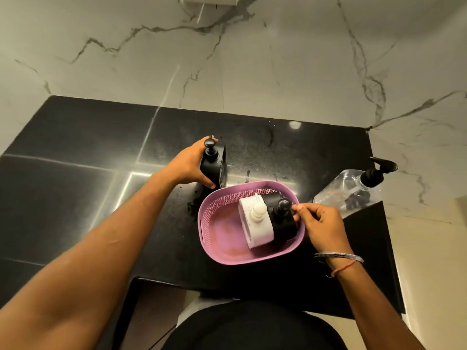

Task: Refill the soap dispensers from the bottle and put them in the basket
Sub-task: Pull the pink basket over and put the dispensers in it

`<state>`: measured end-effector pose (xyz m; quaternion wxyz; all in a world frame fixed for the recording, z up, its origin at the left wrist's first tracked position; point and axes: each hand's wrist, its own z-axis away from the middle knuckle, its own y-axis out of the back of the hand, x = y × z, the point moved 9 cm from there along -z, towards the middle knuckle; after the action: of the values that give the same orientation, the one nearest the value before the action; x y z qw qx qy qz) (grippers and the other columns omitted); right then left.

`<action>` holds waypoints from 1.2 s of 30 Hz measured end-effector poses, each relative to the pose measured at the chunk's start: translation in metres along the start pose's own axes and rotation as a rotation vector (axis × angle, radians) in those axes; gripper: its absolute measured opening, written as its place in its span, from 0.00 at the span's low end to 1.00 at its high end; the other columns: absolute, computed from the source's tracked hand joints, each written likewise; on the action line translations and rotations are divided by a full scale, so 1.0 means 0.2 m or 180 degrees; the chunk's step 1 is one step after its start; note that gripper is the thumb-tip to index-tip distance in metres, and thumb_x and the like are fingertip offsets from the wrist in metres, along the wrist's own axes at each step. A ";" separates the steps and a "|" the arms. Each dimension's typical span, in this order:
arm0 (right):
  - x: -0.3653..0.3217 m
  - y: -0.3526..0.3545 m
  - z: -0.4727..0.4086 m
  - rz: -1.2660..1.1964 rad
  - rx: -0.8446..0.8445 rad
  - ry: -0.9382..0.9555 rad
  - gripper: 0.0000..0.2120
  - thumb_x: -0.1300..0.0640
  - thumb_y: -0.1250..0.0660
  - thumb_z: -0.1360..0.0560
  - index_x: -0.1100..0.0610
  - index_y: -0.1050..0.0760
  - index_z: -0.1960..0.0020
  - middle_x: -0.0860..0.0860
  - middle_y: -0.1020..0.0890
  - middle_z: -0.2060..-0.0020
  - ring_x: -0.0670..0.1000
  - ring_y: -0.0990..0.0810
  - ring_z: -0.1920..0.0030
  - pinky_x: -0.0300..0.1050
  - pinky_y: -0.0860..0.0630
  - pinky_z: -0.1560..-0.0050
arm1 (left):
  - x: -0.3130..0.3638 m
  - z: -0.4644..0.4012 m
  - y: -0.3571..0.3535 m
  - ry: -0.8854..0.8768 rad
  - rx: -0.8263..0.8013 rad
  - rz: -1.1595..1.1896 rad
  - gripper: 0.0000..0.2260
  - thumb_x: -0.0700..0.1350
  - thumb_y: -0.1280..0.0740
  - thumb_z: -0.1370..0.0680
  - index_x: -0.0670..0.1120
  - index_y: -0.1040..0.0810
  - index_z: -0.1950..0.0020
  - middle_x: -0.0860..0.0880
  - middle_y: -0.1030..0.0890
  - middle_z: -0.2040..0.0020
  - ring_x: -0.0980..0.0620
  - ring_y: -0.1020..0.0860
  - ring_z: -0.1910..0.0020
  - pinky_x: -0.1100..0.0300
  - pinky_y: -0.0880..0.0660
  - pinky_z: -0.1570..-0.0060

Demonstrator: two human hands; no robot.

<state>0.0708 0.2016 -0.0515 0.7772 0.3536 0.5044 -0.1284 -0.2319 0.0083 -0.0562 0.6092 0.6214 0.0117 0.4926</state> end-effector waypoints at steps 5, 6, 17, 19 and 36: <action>0.01 0.00 -0.02 0.0031 -0.0082 0.0036 0.13 0.58 0.30 0.19 0.53 0.14 0.61 0.48 0.14 0.66 0.46 0.15 0.61 0.55 0.17 0.46 | 0.03 0.03 0.08 -0.0072 0.0376 -0.0128 0.55 0.57 0.11 0.44 0.47 0.30 0.22 0.49 0.24 0.30 0.45 0.24 0.31 0.51 0.26 0.29; 0.02 0.00 -0.02 0.0053 -0.0081 0.0054 0.13 0.58 0.30 0.19 0.53 0.14 0.61 0.48 0.14 0.66 0.47 0.15 0.62 0.56 0.17 0.46 | 0.05 0.06 0.11 -0.0068 0.0498 0.0003 0.56 0.61 0.12 0.46 0.47 0.29 0.23 0.50 0.24 0.31 0.46 0.23 0.32 0.48 0.25 0.30; 0.02 0.00 -0.01 0.0059 -0.0035 0.0198 0.12 0.57 0.31 0.19 0.52 0.14 0.59 0.46 0.14 0.66 0.46 0.15 0.62 0.57 0.17 0.49 | 0.54 0.74 0.15 -0.0505 0.1072 0.0389 0.50 0.60 0.14 0.45 0.49 0.27 0.26 0.58 0.23 0.36 0.67 0.25 0.38 0.63 0.28 0.32; 0.02 0.00 -0.01 0.0068 -0.0031 0.0229 0.12 0.57 0.31 0.19 0.51 0.14 0.59 0.46 0.14 0.66 0.48 0.15 0.61 0.57 0.17 0.48 | 0.54 0.79 0.05 -0.0431 0.1081 0.0112 0.48 0.64 0.18 0.44 0.51 0.27 0.27 0.64 0.25 0.39 0.74 0.30 0.38 0.37 0.32 0.26; 0.04 0.02 0.01 0.0198 0.0205 0.0190 0.10 0.54 0.31 0.19 0.51 0.14 0.56 0.44 0.14 0.65 0.43 0.16 0.60 0.53 0.17 0.50 | 0.36 0.65 -0.35 -0.0369 0.0954 -0.0708 0.52 0.73 0.26 0.44 0.47 0.26 0.26 0.53 0.22 0.30 0.52 0.36 0.20 0.34 0.68 0.21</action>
<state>0.0786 0.2039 -0.0562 0.7536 0.3976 0.5118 -0.1097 -0.0722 -0.0264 -0.0379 0.5601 0.7274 0.1184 0.3783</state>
